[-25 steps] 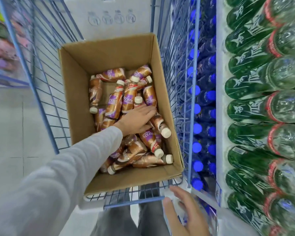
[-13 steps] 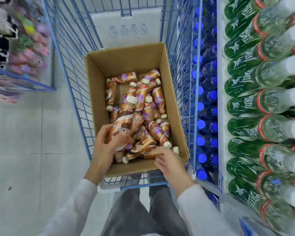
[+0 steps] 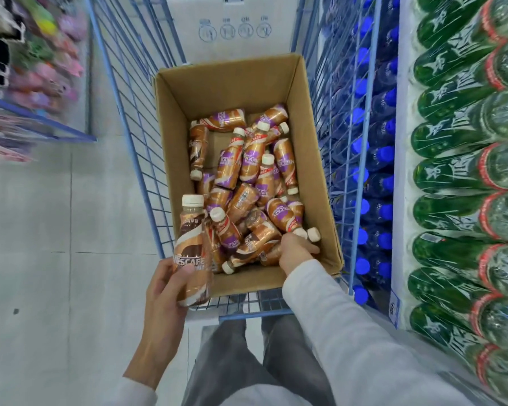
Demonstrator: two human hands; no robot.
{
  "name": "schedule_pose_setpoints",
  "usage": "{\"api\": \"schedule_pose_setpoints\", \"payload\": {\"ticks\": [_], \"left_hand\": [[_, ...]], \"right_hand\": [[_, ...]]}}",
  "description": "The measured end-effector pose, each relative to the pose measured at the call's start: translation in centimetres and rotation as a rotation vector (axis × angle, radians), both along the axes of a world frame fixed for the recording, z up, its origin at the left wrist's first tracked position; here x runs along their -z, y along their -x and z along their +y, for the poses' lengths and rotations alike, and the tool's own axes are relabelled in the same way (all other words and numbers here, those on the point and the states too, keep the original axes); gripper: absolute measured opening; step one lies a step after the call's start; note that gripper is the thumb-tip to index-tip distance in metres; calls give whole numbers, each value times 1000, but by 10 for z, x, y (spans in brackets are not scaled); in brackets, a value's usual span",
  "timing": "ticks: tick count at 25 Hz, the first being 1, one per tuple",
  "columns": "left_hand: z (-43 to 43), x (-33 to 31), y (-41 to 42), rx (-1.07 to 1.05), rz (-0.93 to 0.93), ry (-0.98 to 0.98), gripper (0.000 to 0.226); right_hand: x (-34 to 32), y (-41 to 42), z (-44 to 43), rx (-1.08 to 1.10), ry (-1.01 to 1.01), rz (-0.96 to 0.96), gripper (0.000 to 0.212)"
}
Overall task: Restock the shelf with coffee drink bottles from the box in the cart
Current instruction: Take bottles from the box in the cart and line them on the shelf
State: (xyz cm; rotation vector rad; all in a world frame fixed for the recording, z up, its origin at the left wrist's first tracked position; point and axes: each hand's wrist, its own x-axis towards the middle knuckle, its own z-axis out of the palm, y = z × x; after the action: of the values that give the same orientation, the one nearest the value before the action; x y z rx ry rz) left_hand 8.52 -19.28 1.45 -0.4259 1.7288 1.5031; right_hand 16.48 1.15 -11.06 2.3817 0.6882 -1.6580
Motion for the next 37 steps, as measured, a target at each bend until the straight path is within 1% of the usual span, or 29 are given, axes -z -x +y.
{"api": "schedule_pose_setpoints", "payload": {"ticks": [1, 2, 5, 7, 9, 10, 12, 13, 15, 16, 17, 19, 22, 24, 25, 28, 30, 33, 35, 37], "left_hand": [[2, 2, -1, -9, -22, -3, 15], [3, 4, 0, -11, -34, -6, 17], [11, 7, 4, 10, -44, -12, 28], [17, 6, 6, 34, -50, -28, 30], [23, -1, 9, 56, -49, -40, 35], [26, -5, 10, 66, -45, -45, 37], [30, -15, 13, 81, -40, -55, 35], [33, -22, 15, 92, -43, -63, 36], [40, -37, 18, 121, -46, -99, 37], [45, -46, 20, 130, -45, -121, 38], [50, -57, 22, 142, -43, -145, 39], [62, -79, 27, 188, -30, -209, 42], [82, -111, 33, 313, -7, -289, 50], [96, -131, 30, 401, 12, -346, 55], [104, -143, 24, 442, 32, -371, 52], [128, -183, -10, 577, 108, -495, 21], [140, -203, -35, 668, 144, -551, 14], [155, -231, -95, 856, 113, -644, 24], [161, -250, -142, 976, 83, -667, 33], [162, -266, -190, 1080, 71, -708, 33]], "right_hand": [[1, -1, 2, -27, -45, -123, 61], [6, -5, 3, -42, -87, -177, 67], [22, -13, 1, 54, -78, -79, 77], [24, -18, -1, 46, -76, -29, 71], [19, -22, -4, 12, -129, -5, 67], [11, -24, -5, -39, -176, 11, 67], [-23, -28, -2, -173, -263, 91, 67], [-46, -32, 0, -231, -305, 156, 63], [-98, -40, 6, -286, -382, 361, 47], [-127, -42, 8, -295, -406, 479, 43], [-154, -42, 9, -307, -429, 556, 42], [-200, -44, 9, -305, -499, 633, 43], [-253, -50, 5, -273, -612, 718, 37], [-284, -63, 0, -216, -708, 731, 37], [-298, -73, -1, -171, -751, 728, 36], [-346, -117, -5, -35, -879, 721, 28], [-376, -146, -9, 7, -952, 695, 28], [-416, -213, -32, 149, -1110, 587, 26], [-439, -262, -52, 209, -1196, 522, 25], [-458, -309, -76, 236, -1265, 457, 23]]}}
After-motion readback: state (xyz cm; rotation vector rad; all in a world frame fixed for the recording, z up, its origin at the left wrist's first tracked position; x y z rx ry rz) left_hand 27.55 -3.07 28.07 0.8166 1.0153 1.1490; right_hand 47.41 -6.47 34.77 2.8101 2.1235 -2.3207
